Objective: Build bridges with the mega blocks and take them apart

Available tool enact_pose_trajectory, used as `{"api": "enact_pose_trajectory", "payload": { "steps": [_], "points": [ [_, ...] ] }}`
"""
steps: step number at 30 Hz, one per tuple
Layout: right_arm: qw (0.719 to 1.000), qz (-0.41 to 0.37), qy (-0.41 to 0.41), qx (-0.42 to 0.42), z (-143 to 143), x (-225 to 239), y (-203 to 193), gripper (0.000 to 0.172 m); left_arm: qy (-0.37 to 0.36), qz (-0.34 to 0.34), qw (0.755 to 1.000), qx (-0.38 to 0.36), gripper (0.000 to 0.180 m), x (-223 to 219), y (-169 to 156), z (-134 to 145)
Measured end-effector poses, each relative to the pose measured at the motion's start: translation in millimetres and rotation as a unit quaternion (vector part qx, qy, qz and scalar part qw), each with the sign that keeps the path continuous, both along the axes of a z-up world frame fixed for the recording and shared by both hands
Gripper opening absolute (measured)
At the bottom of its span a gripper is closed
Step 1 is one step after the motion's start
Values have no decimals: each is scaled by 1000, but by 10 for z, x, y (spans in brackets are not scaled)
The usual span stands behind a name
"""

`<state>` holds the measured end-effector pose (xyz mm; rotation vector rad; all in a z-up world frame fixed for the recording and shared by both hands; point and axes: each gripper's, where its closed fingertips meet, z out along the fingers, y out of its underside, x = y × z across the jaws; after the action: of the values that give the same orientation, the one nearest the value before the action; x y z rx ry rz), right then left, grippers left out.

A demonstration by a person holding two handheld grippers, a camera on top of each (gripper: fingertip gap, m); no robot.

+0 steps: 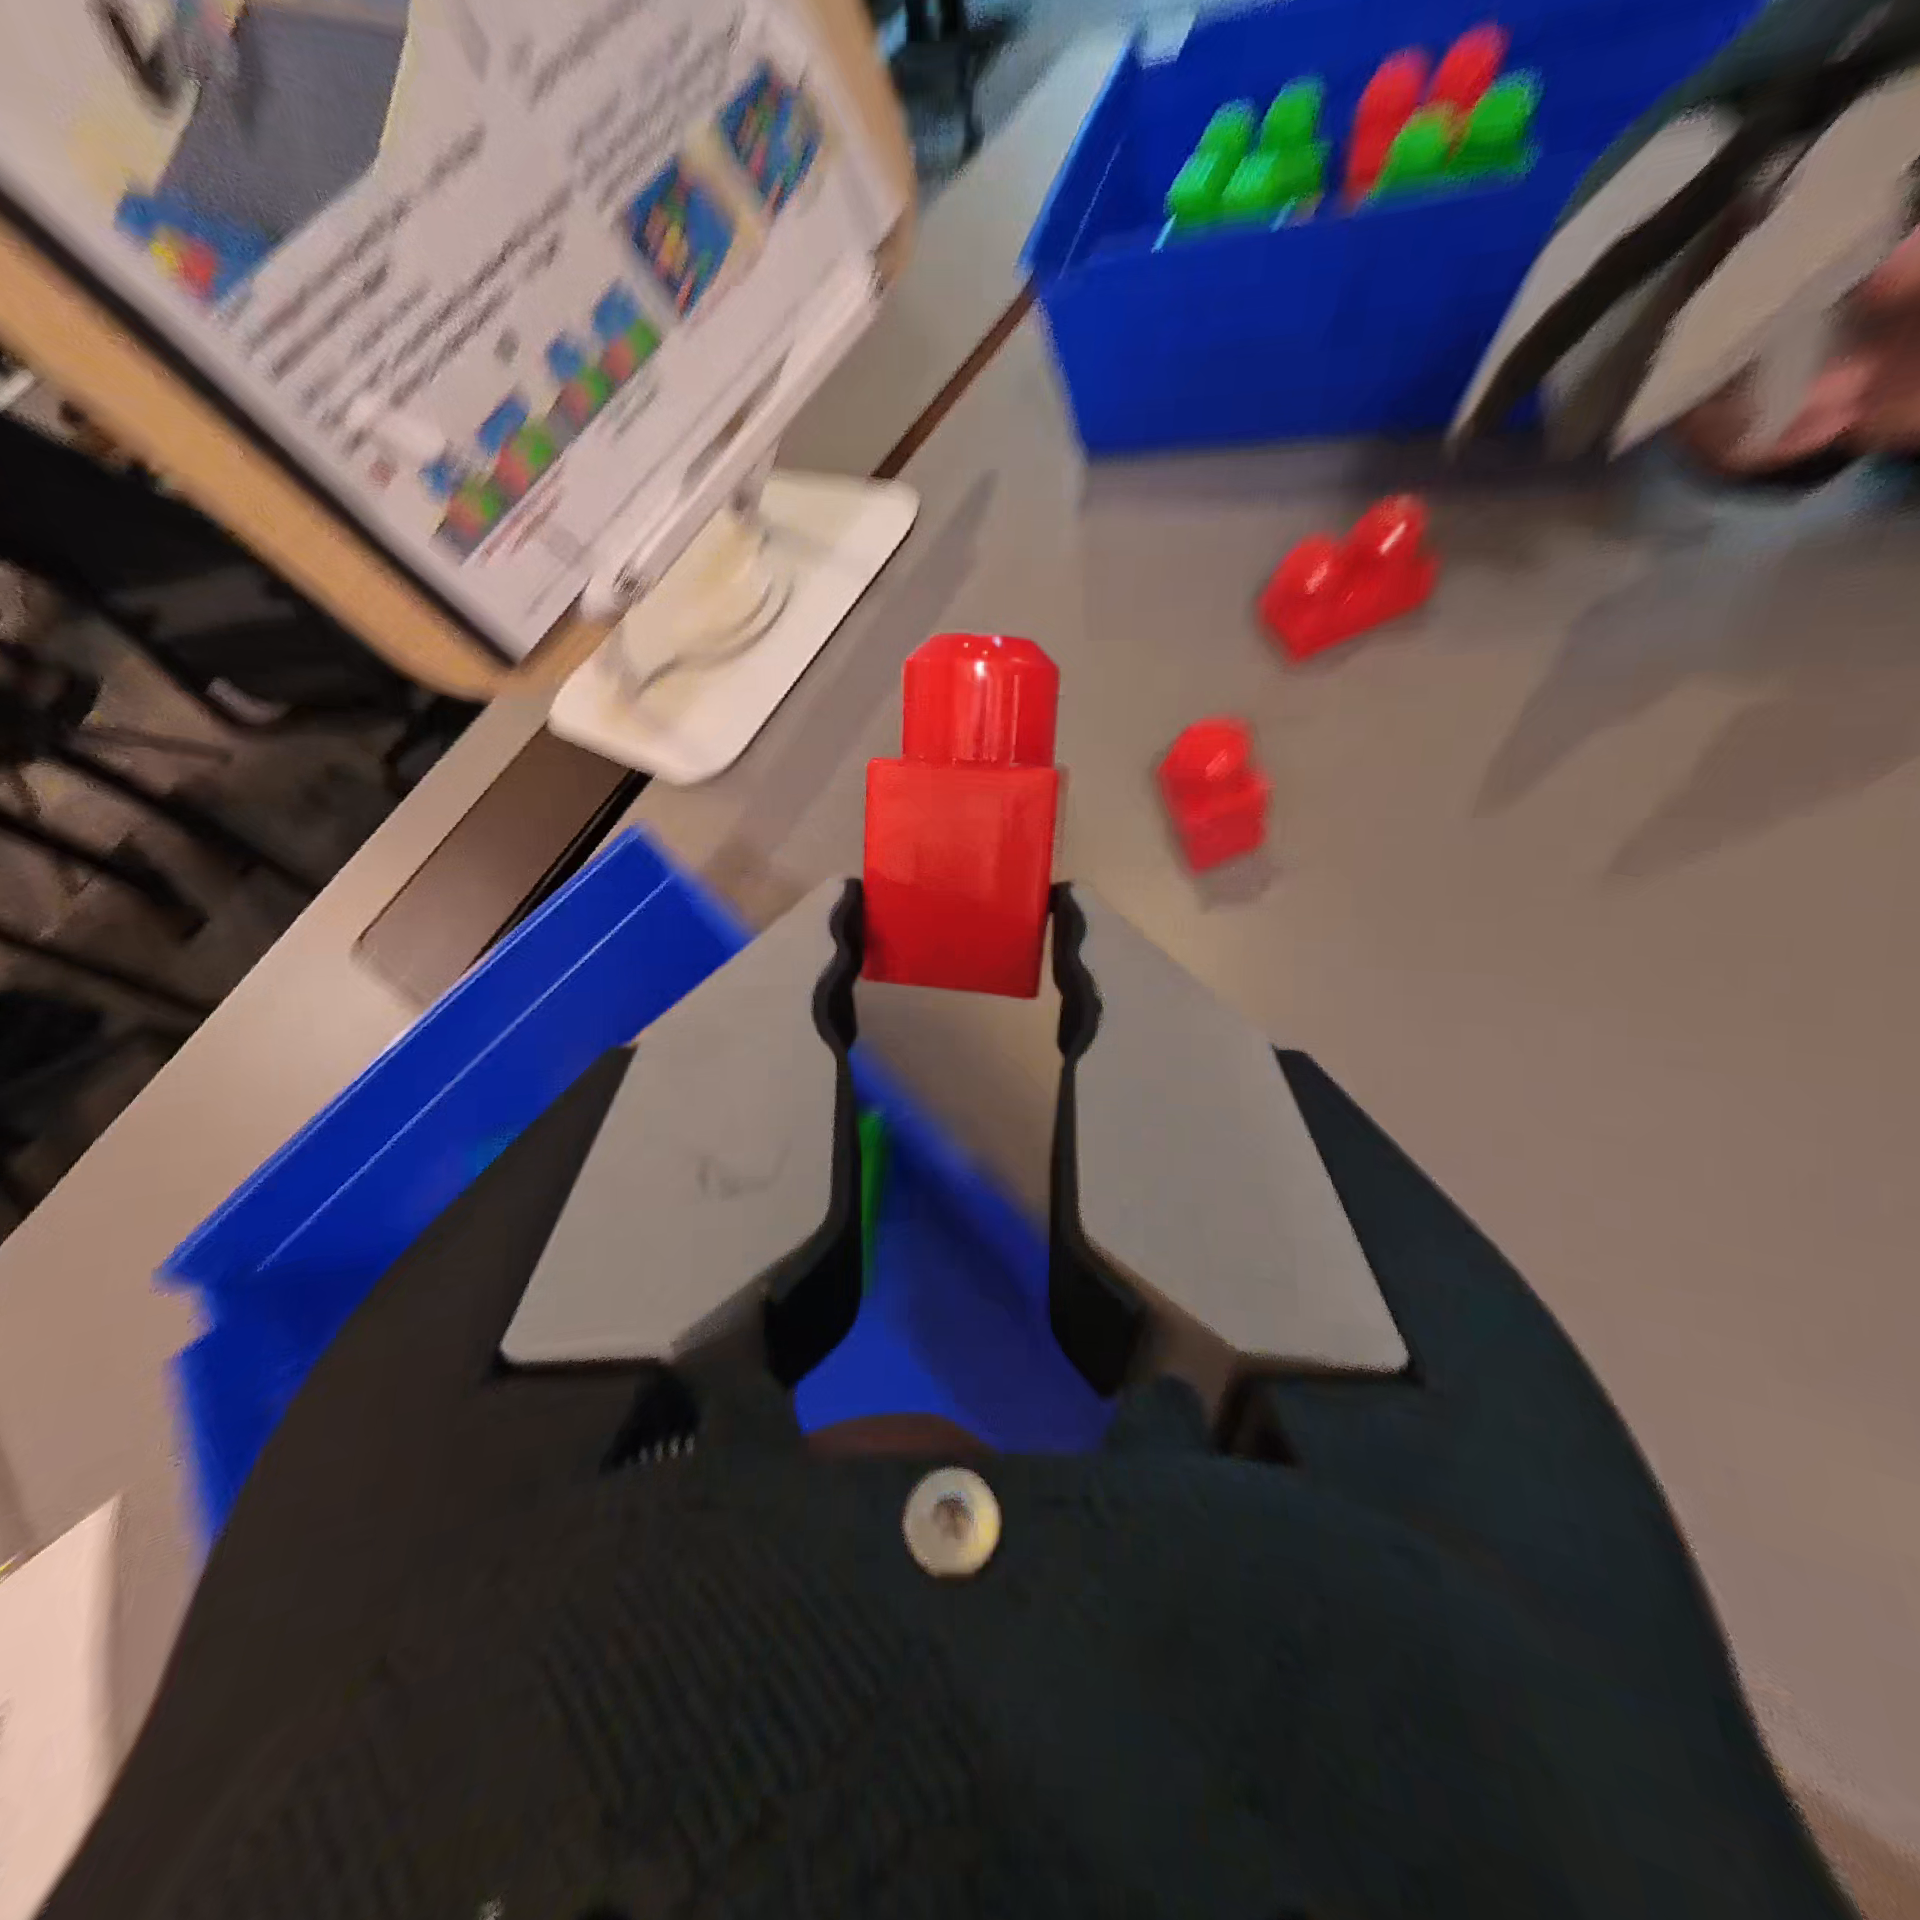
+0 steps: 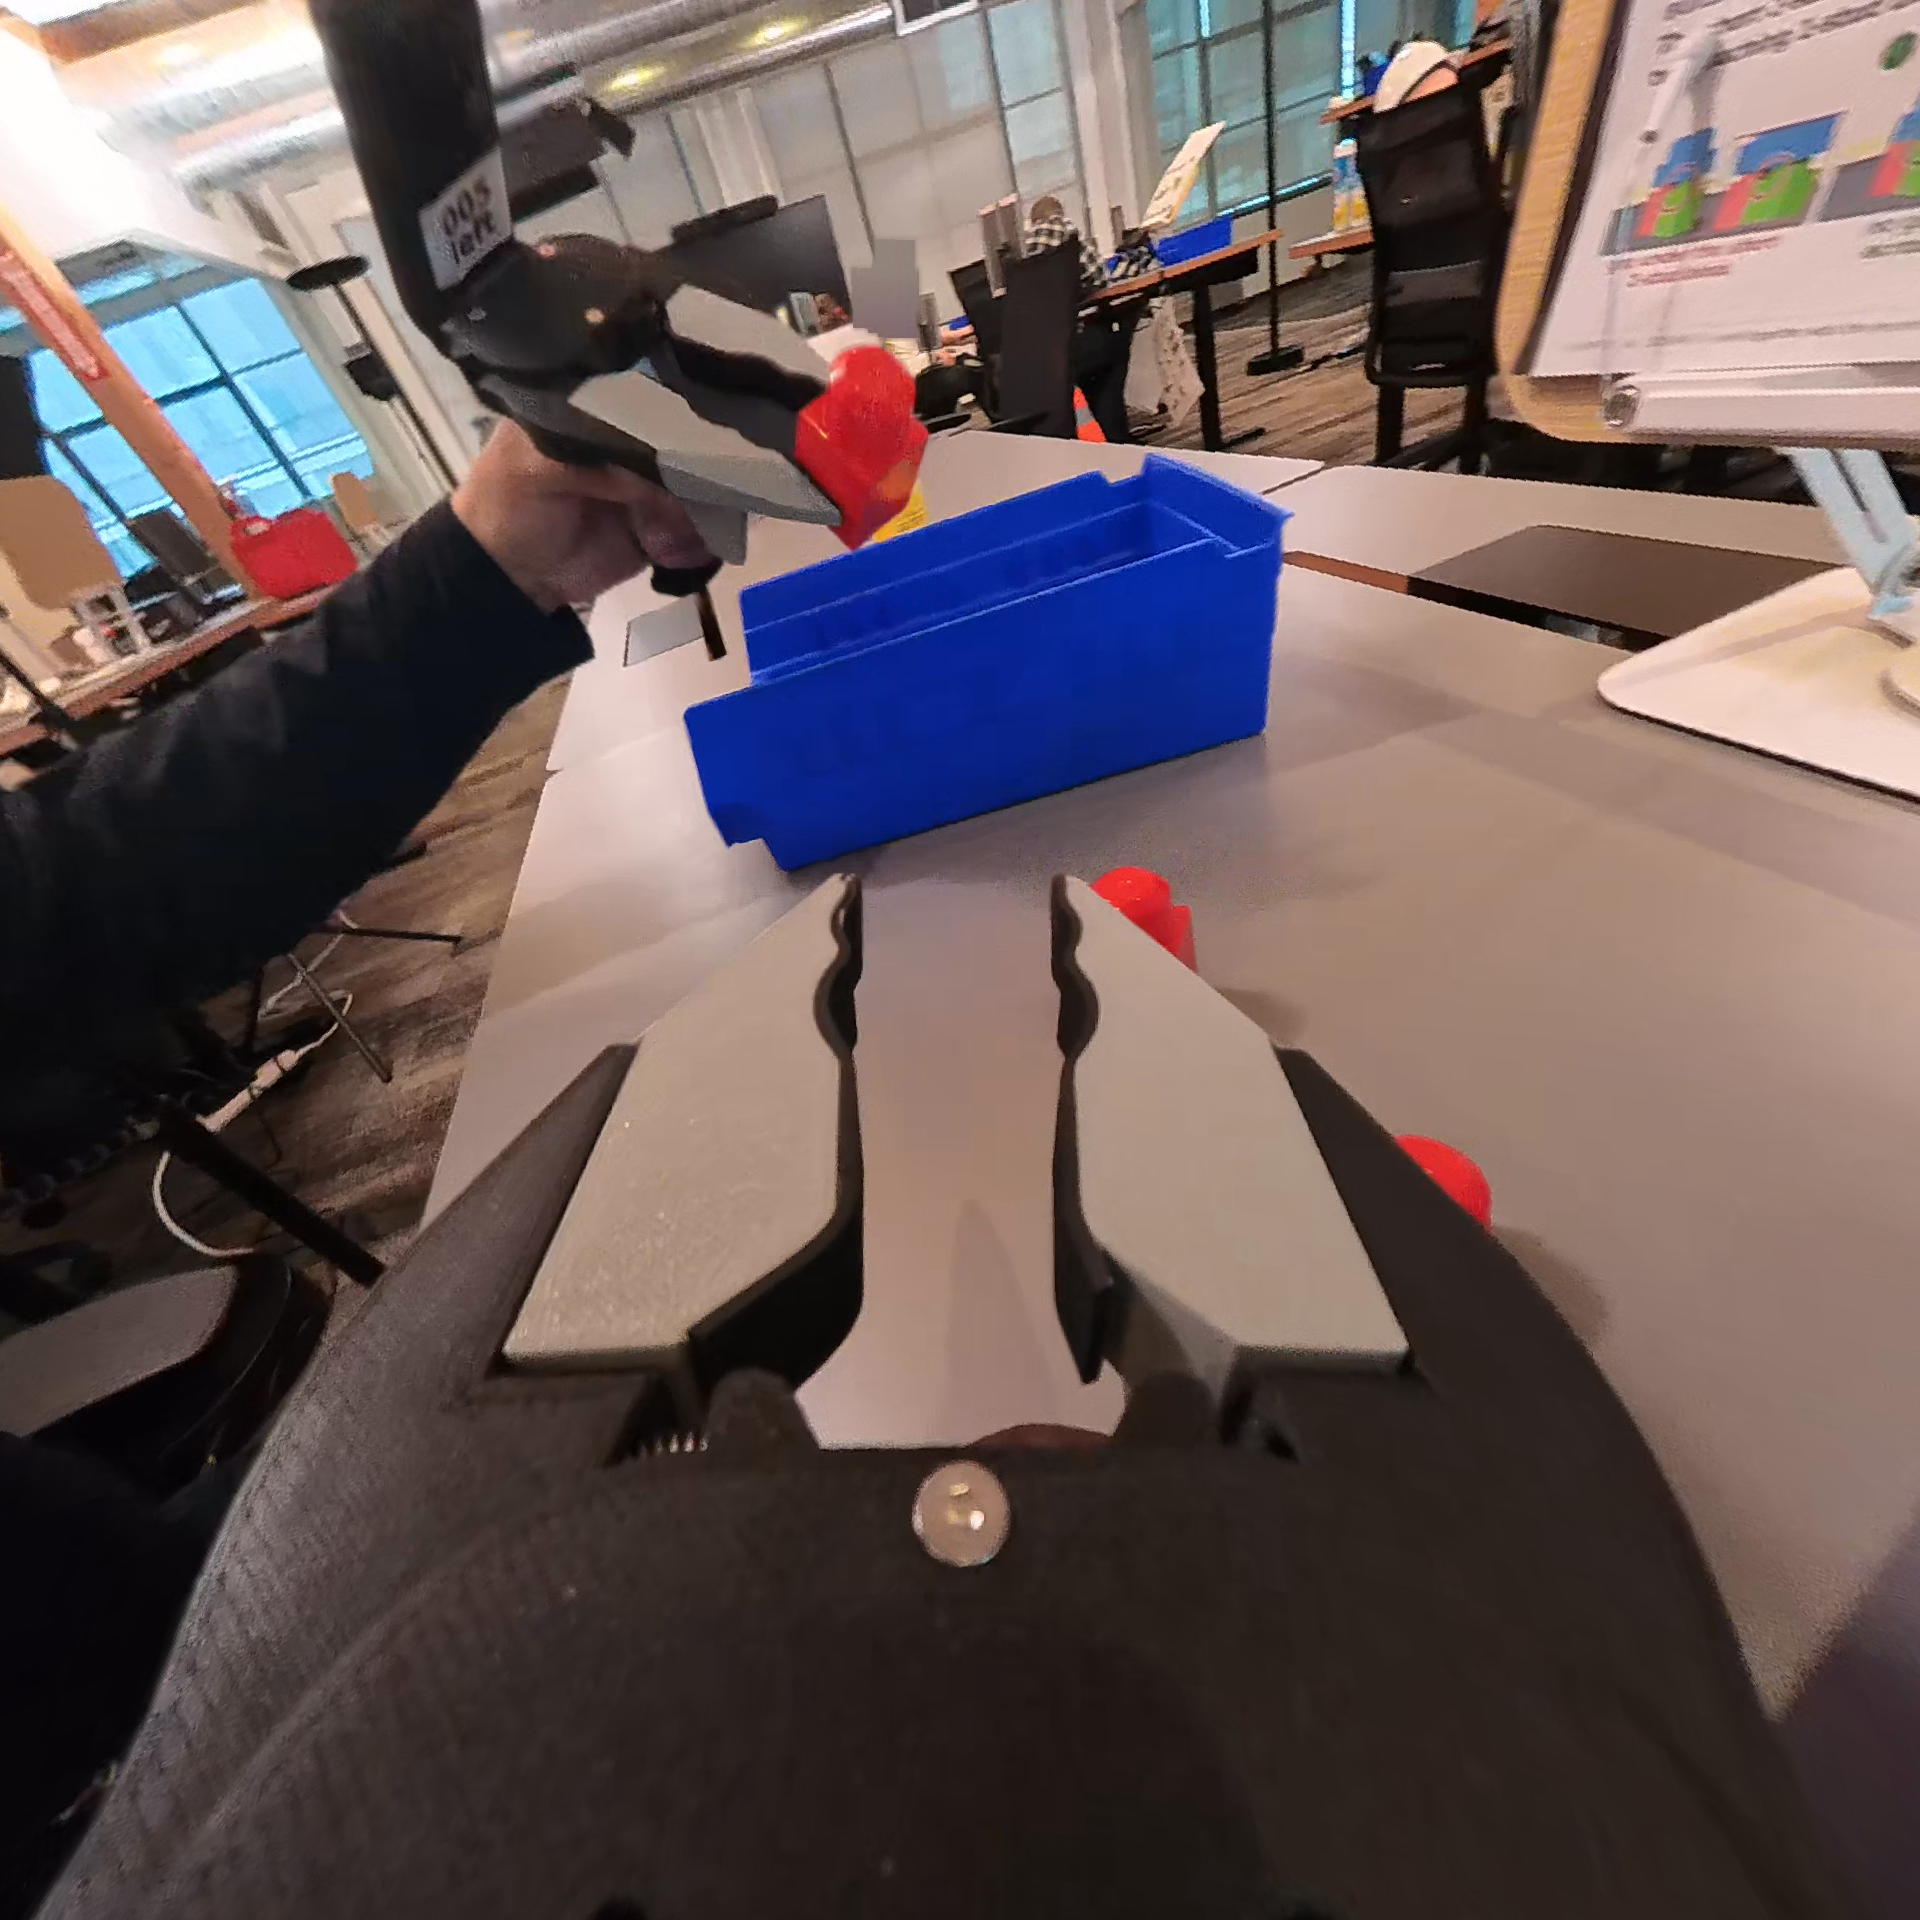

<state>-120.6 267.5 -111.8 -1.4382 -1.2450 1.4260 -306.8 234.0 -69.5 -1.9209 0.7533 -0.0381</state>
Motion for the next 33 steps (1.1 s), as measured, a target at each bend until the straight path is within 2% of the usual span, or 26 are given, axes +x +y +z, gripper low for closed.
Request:
{"api": "enact_pose_trajectory", "payload": {
  "steps": [4, 6, 10, 11, 13, 17, 23, 27, 30, 33],
  "points": [
    [999, 31, 22, 37, 66, -26, -160, 42, -85, -69, 994, 0, 34, 1029, 44, -92],
    [997, 43, 38, 53, 113, -15, -220, 45, -145, -119, 982, -25, 34, 1478, 87, -196],
    [996, 35, 47, 64, 127, 15, -179, 50, -214, -160, 963, -29, 34, 1893, 275, -338],
    [996, 32, 49, 62, 125, 26, -151, 46, -231, -180, 955, -33, 34, 1970, 263, -341],
    [996, 50, 56, 40, 142, 51, -164, 45, -245, -194, 949, -34, 34, 2022, 267, -360],
    [994, 79, 71, -5, 170, 44, -204, 35, -227, -217, 949, -39, 34, 2054, 184, -436],
    [997, 67, 36, 11, 47, -20, -209, 33, -262, -209, 940, -61, 34, 1996, 170, -552],
    [999, -19, -10, 32, -100, -20, 98, 33, -256, -129, 956, -52, 38, 1748, 387, -641],
    [991, -87, -75, 61, -310, -4, 337, 33, -252, -37, 966, -36, 43, 1445, 580, -682],
    [985, -103, -113, 75, -469, -68, 359, 33, -244, 12, 969, -28, 45, 1276, 650, -701]
  ]
}}
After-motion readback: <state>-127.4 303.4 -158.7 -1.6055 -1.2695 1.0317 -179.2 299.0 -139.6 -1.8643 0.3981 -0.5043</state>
